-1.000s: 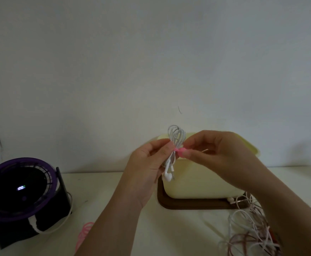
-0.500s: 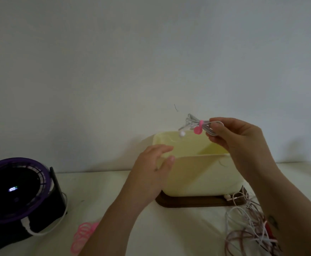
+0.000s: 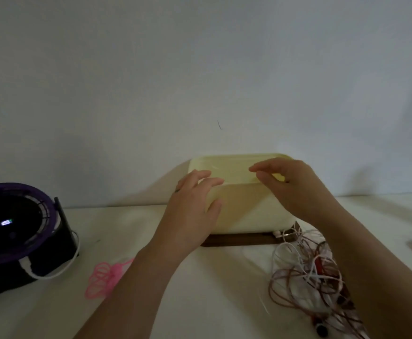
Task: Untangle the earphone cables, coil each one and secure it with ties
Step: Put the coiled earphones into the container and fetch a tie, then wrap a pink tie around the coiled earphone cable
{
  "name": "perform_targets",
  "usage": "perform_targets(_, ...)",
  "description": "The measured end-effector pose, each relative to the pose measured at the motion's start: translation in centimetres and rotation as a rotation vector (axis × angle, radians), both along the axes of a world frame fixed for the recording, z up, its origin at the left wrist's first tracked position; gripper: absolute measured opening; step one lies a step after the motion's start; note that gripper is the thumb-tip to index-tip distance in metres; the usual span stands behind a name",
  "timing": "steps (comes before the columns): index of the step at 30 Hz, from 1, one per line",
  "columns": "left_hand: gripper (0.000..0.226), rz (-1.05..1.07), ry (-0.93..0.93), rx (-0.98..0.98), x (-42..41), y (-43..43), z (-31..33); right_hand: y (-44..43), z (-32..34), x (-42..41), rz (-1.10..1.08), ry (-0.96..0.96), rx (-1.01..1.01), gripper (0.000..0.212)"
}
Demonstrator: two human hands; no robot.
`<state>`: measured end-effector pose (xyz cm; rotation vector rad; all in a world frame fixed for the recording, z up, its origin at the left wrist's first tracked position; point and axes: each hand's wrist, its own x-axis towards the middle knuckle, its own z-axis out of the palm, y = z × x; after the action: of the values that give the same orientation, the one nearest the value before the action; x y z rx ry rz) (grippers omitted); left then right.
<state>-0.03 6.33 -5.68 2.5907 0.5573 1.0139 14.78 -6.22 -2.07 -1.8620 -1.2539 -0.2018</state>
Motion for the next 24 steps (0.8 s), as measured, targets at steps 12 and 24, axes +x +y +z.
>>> perform_targets(12,0.025,-0.211,0.485,-0.201,0.4,-8.7,-5.5,-9.3,-1.6,-2.3,0.179,-0.118,-0.698,0.023)
perform_targets(24,0.029,-0.222,0.179,-0.406,2.1,-9.5,-0.2,-8.6,-1.9,0.3,0.057,0.014,-0.647,0.035)
